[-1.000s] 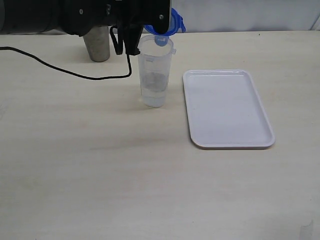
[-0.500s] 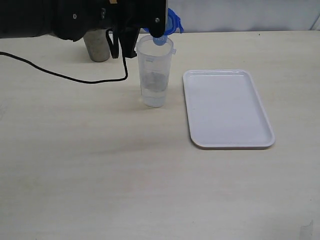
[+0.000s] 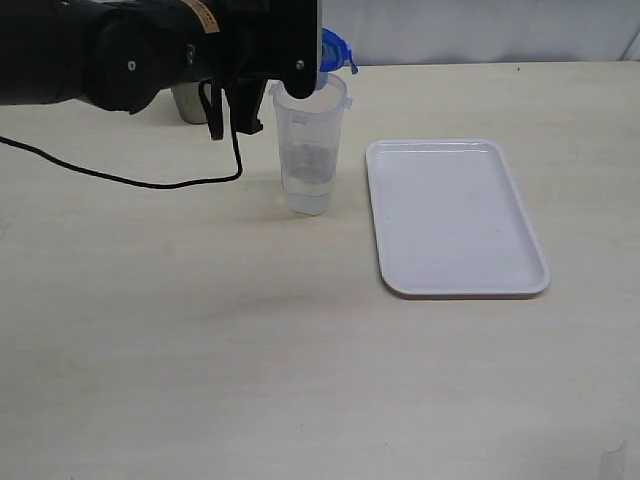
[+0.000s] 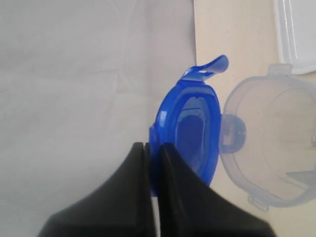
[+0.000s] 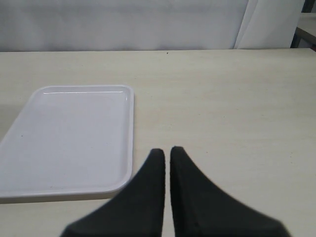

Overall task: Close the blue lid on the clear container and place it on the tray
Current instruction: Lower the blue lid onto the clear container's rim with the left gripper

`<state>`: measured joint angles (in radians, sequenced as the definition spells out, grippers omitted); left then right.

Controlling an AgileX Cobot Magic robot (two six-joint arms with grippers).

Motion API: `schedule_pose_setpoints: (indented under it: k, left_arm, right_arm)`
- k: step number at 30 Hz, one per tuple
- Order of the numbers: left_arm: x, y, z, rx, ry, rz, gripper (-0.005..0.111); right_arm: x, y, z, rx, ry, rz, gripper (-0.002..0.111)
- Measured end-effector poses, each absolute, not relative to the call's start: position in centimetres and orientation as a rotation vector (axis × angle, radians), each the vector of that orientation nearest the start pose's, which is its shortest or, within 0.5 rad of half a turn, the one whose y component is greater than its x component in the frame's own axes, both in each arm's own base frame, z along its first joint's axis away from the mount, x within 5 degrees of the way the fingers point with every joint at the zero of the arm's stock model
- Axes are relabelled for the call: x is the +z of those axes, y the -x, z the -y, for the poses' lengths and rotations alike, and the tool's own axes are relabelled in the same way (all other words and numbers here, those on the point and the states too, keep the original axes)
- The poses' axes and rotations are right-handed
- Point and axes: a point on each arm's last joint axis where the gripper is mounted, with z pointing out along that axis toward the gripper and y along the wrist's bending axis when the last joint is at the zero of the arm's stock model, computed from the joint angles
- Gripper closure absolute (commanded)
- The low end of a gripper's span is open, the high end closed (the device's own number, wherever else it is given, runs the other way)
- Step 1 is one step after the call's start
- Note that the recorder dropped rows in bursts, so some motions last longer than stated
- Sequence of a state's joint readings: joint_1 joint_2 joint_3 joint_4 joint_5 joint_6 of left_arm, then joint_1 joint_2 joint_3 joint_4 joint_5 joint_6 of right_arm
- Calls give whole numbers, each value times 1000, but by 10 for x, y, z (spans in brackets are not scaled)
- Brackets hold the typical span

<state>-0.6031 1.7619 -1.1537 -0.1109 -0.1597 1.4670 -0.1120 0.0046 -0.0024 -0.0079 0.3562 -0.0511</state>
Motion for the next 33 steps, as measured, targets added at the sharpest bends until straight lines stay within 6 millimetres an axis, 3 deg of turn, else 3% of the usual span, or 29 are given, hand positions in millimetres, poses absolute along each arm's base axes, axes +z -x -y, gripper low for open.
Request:
schedule_pose_setpoints:
  k: [12, 33]
  left_arm:
    - [238, -328, 224, 489, -1699, -1150, 107]
    - [228, -322, 222, 435, -1807, -1212, 107]
  right_arm:
    - [182, -53, 6, -122, -51, -1843, 104]
    - [182, -53, 6, -122, -51, -1843, 104]
